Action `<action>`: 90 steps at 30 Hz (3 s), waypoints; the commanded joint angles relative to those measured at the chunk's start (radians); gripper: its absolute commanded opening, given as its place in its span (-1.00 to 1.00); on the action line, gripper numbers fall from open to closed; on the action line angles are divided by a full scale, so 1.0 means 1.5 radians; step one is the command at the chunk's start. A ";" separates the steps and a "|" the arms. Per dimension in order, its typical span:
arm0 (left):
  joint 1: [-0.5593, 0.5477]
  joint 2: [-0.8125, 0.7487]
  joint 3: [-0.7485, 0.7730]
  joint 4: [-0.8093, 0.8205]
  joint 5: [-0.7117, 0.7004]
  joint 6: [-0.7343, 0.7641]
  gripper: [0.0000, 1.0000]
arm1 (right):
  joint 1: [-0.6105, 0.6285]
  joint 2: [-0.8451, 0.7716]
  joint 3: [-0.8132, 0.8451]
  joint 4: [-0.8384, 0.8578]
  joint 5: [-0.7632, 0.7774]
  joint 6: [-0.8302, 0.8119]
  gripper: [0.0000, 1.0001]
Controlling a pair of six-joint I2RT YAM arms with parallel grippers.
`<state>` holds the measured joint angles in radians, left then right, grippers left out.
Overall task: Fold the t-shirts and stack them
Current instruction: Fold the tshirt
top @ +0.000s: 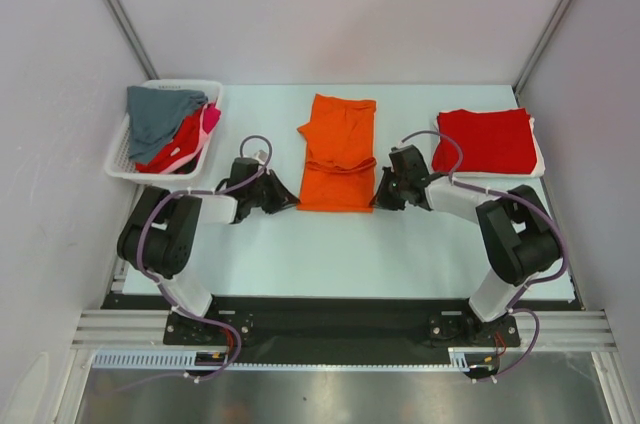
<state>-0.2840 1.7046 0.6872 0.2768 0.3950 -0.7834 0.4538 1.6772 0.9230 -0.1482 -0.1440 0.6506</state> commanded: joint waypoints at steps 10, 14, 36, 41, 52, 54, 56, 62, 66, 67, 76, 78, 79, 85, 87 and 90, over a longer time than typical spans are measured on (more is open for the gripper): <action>-0.010 -0.060 -0.046 -0.015 -0.026 0.051 0.13 | 0.043 -0.009 -0.068 0.027 0.048 0.035 -0.17; -0.019 -0.041 -0.035 -0.017 -0.020 0.049 0.09 | 0.051 -0.004 -0.057 0.019 0.061 0.035 -0.17; -0.048 -0.020 -0.041 0.018 -0.014 0.049 -0.99 | 0.036 -0.031 -0.044 0.003 0.033 0.010 -1.00; -0.047 -0.072 -0.026 -0.038 -0.006 0.059 -0.99 | 0.002 -0.073 -0.045 -0.010 -0.019 0.002 -1.00; -0.066 -0.269 -0.044 -0.155 0.019 0.052 -1.00 | -0.010 -0.238 -0.022 -0.128 -0.047 -0.035 -1.00; -0.070 -0.311 -0.049 -0.169 0.022 0.045 -0.99 | -0.015 -0.259 -0.020 -0.145 -0.049 -0.036 -1.00; -0.070 -0.344 -0.048 -0.178 0.023 0.040 -0.99 | -0.019 -0.283 -0.008 -0.164 -0.049 -0.039 -1.00; -0.071 -0.435 -0.008 -0.261 0.015 0.049 -0.99 | -0.024 -0.303 0.047 -0.206 -0.051 -0.050 -1.00; -0.071 -0.462 0.002 -0.283 0.012 0.049 -0.99 | -0.023 -0.300 0.074 -0.216 -0.052 -0.053 -1.00; -0.072 -0.463 0.003 -0.285 0.014 0.050 -1.00 | -0.024 -0.298 0.077 -0.219 -0.059 -0.052 -1.00; -0.119 -0.535 -0.106 -0.306 -0.015 0.040 -0.99 | 0.001 -0.376 -0.072 -0.198 -0.102 0.005 -0.93; -0.135 -0.551 -0.140 -0.307 -0.010 0.030 -0.99 | 0.013 -0.391 -0.102 -0.192 -0.097 0.014 -0.94; -0.140 -0.558 -0.149 -0.307 -0.012 0.027 -0.99 | 0.016 -0.407 -0.123 -0.191 -0.097 0.023 -0.94; -0.155 -0.591 -0.172 -0.307 -0.019 0.015 -0.99 | 0.032 -0.439 -0.146 -0.190 -0.081 0.036 -0.95; -0.155 -0.579 -0.137 -0.309 -0.026 0.023 -0.99 | 0.029 -0.432 -0.126 -0.192 -0.071 0.025 -0.95; -0.153 -0.519 -0.053 -0.325 -0.023 0.044 -0.99 | 0.015 -0.390 -0.063 -0.206 -0.064 0.000 -0.95</action>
<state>-0.5148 0.8803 0.4709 -0.2050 0.3862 -0.7483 0.4976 1.0603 0.7212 -0.4568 -0.2920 0.6830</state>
